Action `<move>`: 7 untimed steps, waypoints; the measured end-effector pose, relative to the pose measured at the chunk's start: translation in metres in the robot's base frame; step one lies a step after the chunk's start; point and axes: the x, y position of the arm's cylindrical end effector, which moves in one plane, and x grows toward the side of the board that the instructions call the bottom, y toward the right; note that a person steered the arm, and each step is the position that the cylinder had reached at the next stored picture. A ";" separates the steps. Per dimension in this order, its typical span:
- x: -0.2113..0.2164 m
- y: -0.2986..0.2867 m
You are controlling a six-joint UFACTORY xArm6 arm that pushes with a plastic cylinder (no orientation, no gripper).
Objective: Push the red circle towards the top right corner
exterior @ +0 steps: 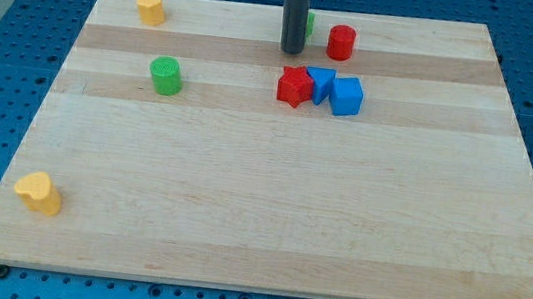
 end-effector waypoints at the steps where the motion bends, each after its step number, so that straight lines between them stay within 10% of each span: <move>1: 0.000 0.028; 7: -0.039 0.091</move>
